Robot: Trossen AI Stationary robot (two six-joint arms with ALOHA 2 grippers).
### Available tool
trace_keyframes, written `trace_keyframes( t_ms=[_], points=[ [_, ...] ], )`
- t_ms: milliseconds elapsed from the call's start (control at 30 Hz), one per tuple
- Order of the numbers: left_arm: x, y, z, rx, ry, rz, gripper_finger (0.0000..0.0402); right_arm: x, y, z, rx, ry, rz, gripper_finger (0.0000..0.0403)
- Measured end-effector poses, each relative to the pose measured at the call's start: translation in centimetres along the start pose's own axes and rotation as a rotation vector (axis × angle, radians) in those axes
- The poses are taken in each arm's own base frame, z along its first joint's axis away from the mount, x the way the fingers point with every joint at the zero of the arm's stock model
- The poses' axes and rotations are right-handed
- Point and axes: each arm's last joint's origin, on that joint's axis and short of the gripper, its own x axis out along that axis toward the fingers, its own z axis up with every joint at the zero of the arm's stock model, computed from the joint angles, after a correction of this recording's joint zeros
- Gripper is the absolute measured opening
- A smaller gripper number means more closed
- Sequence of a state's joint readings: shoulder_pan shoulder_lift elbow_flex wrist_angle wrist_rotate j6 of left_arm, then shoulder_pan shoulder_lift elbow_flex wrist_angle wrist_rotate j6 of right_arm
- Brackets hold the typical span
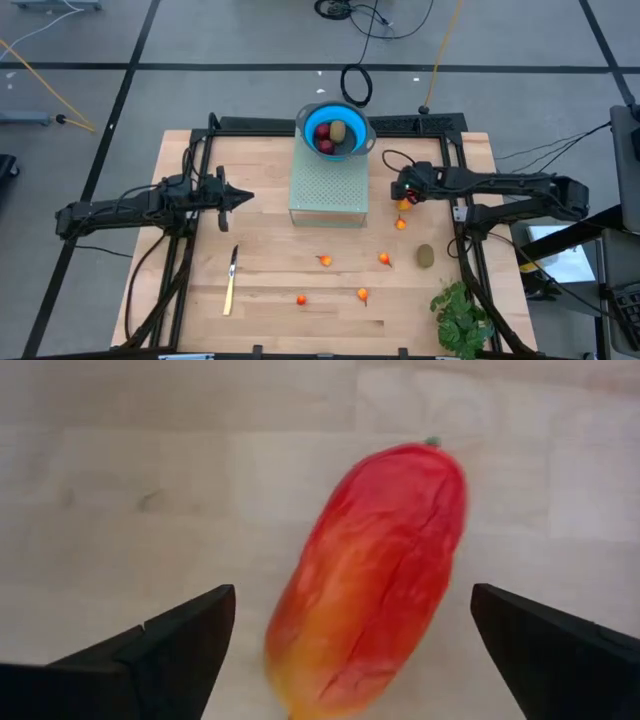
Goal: Pick & Place Fruit
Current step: Put the mango into the blue strainer bowl on the shelf
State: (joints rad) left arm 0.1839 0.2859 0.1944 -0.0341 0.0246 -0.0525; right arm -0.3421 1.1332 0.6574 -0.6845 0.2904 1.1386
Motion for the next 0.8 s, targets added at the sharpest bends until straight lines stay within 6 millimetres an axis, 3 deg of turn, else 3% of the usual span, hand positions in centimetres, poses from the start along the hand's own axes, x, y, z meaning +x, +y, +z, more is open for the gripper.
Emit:
trace_keyframes(
  t_ms=[467, 800],
  points=[
    [0.0, 0.0, 0.0, -0.003, 0.000, -0.001, 0.0015, 2.9, -1.5, 0.1, 0.107, -0.086, 0.057, 0.0397],
    [0.0, 0.0, 0.0, -0.005, 0.000, -0.001, 0.0007, 3.5, -2.1, -0.4, 0.109, -0.077, 0.045, 0.0396]
  ],
)
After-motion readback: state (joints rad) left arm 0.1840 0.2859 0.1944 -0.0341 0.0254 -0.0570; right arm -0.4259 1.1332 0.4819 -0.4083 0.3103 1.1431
